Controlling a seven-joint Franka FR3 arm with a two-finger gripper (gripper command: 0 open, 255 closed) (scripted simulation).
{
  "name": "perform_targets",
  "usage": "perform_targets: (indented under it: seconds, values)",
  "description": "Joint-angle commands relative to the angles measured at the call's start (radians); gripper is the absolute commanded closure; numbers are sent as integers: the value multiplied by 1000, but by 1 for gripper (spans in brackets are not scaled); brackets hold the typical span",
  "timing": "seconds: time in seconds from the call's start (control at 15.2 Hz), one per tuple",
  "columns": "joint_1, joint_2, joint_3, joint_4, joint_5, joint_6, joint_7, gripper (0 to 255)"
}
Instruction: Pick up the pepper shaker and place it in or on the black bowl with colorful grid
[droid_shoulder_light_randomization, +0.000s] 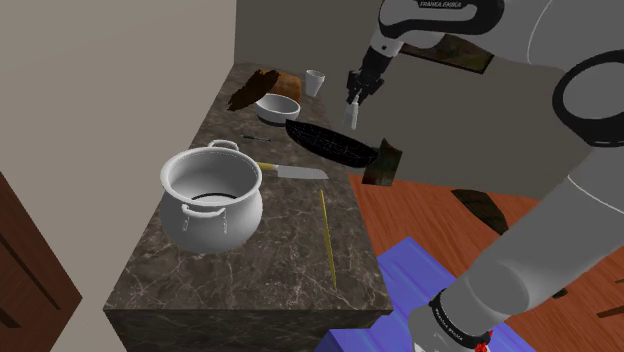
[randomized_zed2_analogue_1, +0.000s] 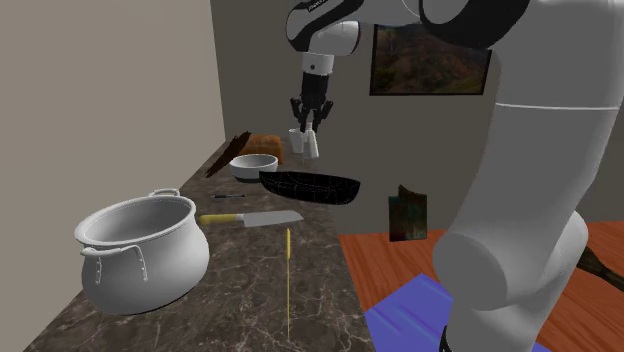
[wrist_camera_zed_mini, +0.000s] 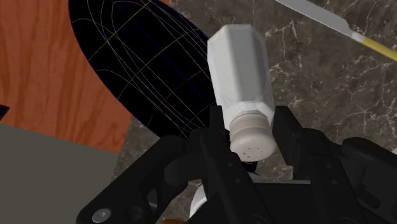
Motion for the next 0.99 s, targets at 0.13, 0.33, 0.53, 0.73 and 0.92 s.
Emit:
perform_targets:
  seconds: [0.13,0.33,0.53,0.73,0.92]
  values:
    - [-20,169,-15,231,13,-65,-32,255]
    - [-41,313,-23,443,25,-136,-51,255]
    - [-58,429,-25,611,34,-189,-62,255]
    - [-56,415,-25,548,34,-140,-66,255]
    - [-55,405,-24,493,34,-95,-70,255]
